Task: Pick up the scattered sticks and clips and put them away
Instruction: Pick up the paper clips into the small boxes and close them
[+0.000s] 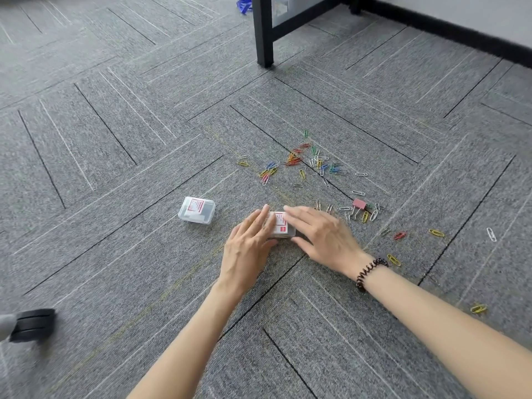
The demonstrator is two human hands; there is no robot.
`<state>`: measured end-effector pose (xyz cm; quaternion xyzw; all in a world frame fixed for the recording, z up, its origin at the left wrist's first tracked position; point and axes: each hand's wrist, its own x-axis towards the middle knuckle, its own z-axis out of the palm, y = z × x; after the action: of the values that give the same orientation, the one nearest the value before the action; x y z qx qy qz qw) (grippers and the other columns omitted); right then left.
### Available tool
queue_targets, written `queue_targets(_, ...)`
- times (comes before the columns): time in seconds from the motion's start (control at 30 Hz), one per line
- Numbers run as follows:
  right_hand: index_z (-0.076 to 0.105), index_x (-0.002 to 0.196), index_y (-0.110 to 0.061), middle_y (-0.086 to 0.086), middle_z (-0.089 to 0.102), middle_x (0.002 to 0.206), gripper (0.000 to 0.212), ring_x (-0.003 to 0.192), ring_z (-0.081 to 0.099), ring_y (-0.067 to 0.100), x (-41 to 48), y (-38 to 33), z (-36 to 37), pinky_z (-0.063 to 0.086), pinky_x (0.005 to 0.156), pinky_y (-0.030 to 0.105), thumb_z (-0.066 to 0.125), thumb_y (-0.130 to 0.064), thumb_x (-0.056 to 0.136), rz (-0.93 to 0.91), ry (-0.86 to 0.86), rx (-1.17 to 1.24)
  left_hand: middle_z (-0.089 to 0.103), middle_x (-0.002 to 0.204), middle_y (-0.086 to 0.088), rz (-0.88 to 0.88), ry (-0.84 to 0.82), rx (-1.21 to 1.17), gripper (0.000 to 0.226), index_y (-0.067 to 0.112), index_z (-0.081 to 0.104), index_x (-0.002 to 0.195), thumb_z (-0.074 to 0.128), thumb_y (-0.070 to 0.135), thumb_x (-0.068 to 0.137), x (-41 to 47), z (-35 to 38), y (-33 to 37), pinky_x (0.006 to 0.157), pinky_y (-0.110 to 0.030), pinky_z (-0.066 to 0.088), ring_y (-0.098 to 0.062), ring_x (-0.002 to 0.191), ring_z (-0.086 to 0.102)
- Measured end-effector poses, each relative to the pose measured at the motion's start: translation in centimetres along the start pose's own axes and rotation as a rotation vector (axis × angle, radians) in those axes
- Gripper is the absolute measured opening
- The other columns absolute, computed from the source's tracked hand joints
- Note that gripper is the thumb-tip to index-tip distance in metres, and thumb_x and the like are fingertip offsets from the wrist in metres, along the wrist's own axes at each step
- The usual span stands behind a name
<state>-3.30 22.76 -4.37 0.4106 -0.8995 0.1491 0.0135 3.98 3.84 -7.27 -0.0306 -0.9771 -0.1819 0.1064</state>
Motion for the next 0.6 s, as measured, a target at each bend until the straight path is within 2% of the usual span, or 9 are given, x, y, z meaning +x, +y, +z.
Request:
queue_targets(0.13, 0.052, 0.132, -0.011, 0.005, 0.049, 0.14, 0.052, 0.119, 0.055, 0.015, -0.9, -0.4, 0.8, 0.044, 0.098, 0.029, 0.067, -0.026, 0.084, 0.037, 0.025, 0.015, 0.019, 0.157, 0.008, -0.033, -0.053, 0.013, 0.058, 0.027, 0.029, 0.149, 0.047, 0.043, 0.096, -0.8, 0.1, 0.3, 0.119, -0.029, 0.016, -0.008, 0.146, 0.016)
queue_targets(0.27, 0.052, 0.126, -0.005, 0.009, 0.061, 0.125, 0.055, 0.106, 0.063, 0.018, 0.5, -0.8, 0.4, 0.043, 0.094, 0.026, 0.074, -0.023, 0.078, 0.079, -0.007, 0.003, 0.014, 0.159, 0.009, 0.006, -0.114, 0.039, 0.057, 0.03, 0.023, 0.15, 0.035, 0.049, 0.098, -0.5, -0.6, -0.5, 0.119, -0.036, 0.017, -0.007, 0.147, 0.009)
queue_targets(0.37, 0.052, 0.119, -0.007, 0.006, 0.063, 0.112, 0.048, 0.091, 0.063, 0.014, 1.6, -1.2, 0.3, 0.043, 0.081, 0.017, 0.074, -0.02, 0.078, 0.11, -0.01, 0.045, 0.014, 0.16, 0.007, 0.047, -0.121, 0.0, 0.063, 0.025, 0.018, 0.152, 0.043, 0.043, 0.097, 0.2, -1.8, -1.6, 0.118, -0.038, 0.02, -0.006, 0.146, 0.011)
queue_targets(0.43, 0.053, 0.118, -0.01, 0.003, 0.063, 0.11, 0.046, 0.087, 0.06, 0.011, 2.2, -1.5, 0.5, 0.04, 0.072, 0.014, 0.074, -0.02, 0.078, 0.157, -0.003, 0.073, 0.014, 0.16, 0.007, -0.006, -0.093, -0.028, 0.075, 0.023, 0.015, 0.153, 0.054, 0.033, 0.089, 0.5, -2.9, -2.8, 0.119, -0.039, 0.019, -0.005, 0.146, 0.011)
queue_targets(0.5, 0.052, 0.119, -0.011, 0.002, 0.062, 0.112, 0.047, 0.09, 0.06, 0.01, 2.8, -1.6, 0.9, 0.04, 0.074, 0.014, 0.074, -0.018, 0.078, 0.173, 0.004, 0.107, 0.012, 0.16, 0.006, -0.089, -0.055, 0.009, 0.085, 0.022, 0.015, 0.153, 0.06, 0.023, 0.08, 1.0, -4.1, -4.2, 0.12, -0.041, 0.016, -0.008, 0.147, 0.009)
queue_targets(0.6, 0.051, 0.121, -0.011, 0.001, 0.06, 0.116, 0.049, 0.097, 0.059, 0.011, 3.9, -1.8, 1.4, 0.044, 0.083, 0.016, 0.073, -0.012, 0.077, 0.165, 0.013, 0.159, 0.005, 0.16, 0.002, -0.197, -0.055, 0.12, 0.092, 0.023, 0.015, 0.152, 0.061, 0.019, 0.073, 1.8, -5.5, -6.4, 0.12, -0.046, 0.005, -0.014, 0.148, -0.001)
